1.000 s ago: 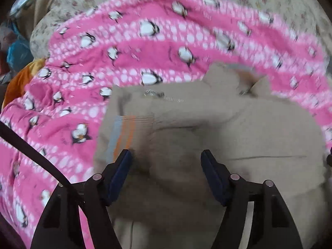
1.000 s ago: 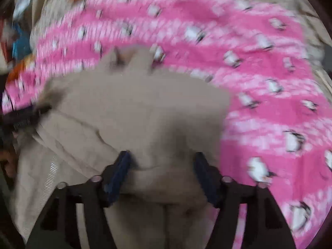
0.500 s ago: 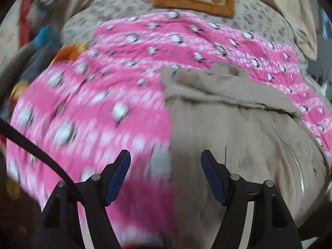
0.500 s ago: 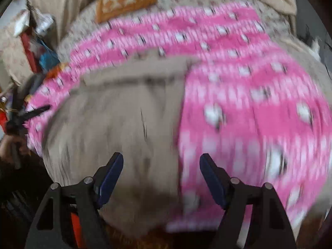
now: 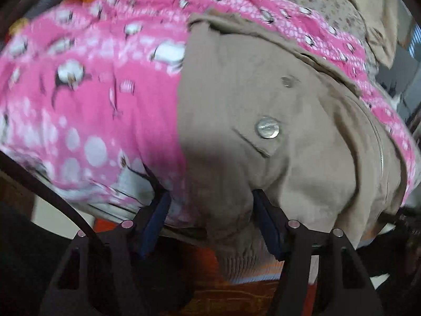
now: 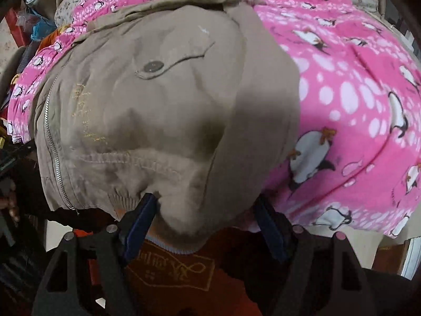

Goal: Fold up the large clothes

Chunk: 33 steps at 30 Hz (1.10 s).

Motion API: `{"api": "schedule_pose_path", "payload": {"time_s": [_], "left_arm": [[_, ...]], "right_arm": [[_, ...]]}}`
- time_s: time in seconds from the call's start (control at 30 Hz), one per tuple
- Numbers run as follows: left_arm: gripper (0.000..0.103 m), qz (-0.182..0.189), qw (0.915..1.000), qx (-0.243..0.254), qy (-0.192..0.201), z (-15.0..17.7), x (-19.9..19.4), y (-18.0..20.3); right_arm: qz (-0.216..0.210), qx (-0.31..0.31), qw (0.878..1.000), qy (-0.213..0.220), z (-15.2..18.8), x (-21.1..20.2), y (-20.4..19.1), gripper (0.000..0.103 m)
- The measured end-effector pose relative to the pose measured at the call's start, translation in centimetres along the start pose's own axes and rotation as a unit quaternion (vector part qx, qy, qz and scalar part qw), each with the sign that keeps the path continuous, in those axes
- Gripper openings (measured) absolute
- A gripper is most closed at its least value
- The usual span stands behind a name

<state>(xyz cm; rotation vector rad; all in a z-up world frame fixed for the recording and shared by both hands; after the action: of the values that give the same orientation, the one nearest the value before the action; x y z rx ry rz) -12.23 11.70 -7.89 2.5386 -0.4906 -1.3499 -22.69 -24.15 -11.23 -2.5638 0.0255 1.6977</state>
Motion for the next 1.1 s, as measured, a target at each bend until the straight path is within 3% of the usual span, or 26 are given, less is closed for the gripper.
{"api": "schedule_pose_path", "payload": {"time_s": [0.07, 0.13, 0.17, 0.2, 0.23, 0.47, 0.67, 0.83, 0.93, 1.1], "left_arm": [[0.048, 0.006, 0.9999, -0.014, -0.004, 0.0, 0.1, -0.1], [0.043, 0.019, 0.9991, -0.028, -0.025, 0.1, 0.1, -0.1], [0.028, 0.039, 0.9968, -0.05, -0.049, 0.3, 0.1, -0.1], [0.013, 0.053, 0.9949, -0.062, -0.06, 0.5, 0.0, -0.2], [0.0, 0.062, 0.9939, -0.064, -0.064, 0.6, -0.6, 0.1], [0.0, 0.096, 0.9953, -0.003, 0.011, 0.7, -6.9, 3.3], [0.0, 0.131, 0.9887, -0.012, 0.071, 0.2, -12.6, 2.8], [0.0, 0.14, 0.9829, -0.02, 0.117, -0.3, -16.7, 2.0], [0.0, 0.141, 0.9791, -0.017, 0.146, -2.1, -17.6, 2.2], [0.0, 0.134, 0.9695, -0.004, 0.205, -7.8, -18.2, 3.4]], "right_arm": [[-0.007, -0.008, 1.0, 0.002, 0.0, -0.1, -0.2, 0.076], [-0.02, -0.013, 1.0, 0.0, 0.0, -0.1, -0.5, 0.052], [-0.024, -0.013, 1.0, -0.003, 0.3, -0.3, -0.7, 0.031], [-0.033, -0.014, 0.999, -0.015, 0.6, -0.6, -0.8, 0.017], [-0.037, -0.016, 0.999, -0.019, 0.9, -1.0, -1.0, 0.016], [-0.085, -0.016, 0.995, 0.051, 3.1, -8.0, -1.4, 0.011], [-0.153, -0.012, 0.979, 0.136, 3.6, -13.9, -0.7, 0.01], [-0.159, -0.011, 0.963, 0.217, 3.5, -18.9, 1.4, 0.01], [-0.151, -0.004, 0.955, 0.255, 1.6, -20.5, 2.7, 0.01], [-0.11, 0.008, 0.943, 0.313, -4.9, -21.2, 3.3, 0.01]]}}
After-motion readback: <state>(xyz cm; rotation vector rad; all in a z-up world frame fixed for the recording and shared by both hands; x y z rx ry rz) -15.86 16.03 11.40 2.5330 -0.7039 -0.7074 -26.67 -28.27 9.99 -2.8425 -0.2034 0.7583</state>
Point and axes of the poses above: each gripper's, at about its wrist camera, not at the fingertips, and x roughly the way its jaws point, y to its right, z to its underside, the point moved 4 cm from there along x, roughly the way its jaws point, and after that the axes turned 7 degrees about z, right-handed, at the moved point
